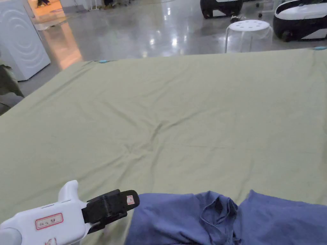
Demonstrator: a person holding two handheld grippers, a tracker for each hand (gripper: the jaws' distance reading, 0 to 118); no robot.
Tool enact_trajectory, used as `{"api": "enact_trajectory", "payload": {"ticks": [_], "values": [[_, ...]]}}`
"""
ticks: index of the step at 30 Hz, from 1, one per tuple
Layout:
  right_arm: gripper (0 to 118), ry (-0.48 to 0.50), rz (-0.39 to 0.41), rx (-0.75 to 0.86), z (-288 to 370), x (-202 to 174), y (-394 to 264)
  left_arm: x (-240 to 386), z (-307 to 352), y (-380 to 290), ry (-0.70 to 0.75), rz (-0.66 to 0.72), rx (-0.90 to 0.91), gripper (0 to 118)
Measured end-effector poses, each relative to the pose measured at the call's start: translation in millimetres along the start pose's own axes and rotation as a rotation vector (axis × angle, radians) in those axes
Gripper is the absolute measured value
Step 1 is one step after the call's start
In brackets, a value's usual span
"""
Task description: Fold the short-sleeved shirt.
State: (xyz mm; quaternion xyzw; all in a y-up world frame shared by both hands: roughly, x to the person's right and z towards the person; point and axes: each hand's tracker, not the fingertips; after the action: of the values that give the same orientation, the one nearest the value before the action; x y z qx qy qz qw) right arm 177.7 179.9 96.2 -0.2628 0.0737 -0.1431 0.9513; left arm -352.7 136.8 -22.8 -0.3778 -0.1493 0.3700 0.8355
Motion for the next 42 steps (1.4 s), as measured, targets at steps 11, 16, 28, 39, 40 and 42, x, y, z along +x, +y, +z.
{"api": "enact_trajectory", "payload": {"ticks": [11,16,28,39,40,42], "values": [[0,-0.025,0.065,-0.001,14,-8,3,-27,-70,-33,-0.284,0.354,-0.085,13],[0,-0.026,0.014,0.025,18,0,4,-11,-30,-16,-0.279,0.290,-0.031,12],[0,-0.009,-0.018,0.045,20,8,0,162,-24,-41,-0.026,-0.365,0.033,12],[0,-0.108,-0.024,0.046,44,38,-6,206,-134,-108,-0.401,-0.363,-0.183,68],[0,-0.107,-0.039,0.040,43,42,-7,209,-130,-103,-0.397,-0.361,-0.177,67],[0,-0.111,-0.072,0.038,40,48,-8,208,-125,-91,-0.264,-0.382,-0.170,66]]}}
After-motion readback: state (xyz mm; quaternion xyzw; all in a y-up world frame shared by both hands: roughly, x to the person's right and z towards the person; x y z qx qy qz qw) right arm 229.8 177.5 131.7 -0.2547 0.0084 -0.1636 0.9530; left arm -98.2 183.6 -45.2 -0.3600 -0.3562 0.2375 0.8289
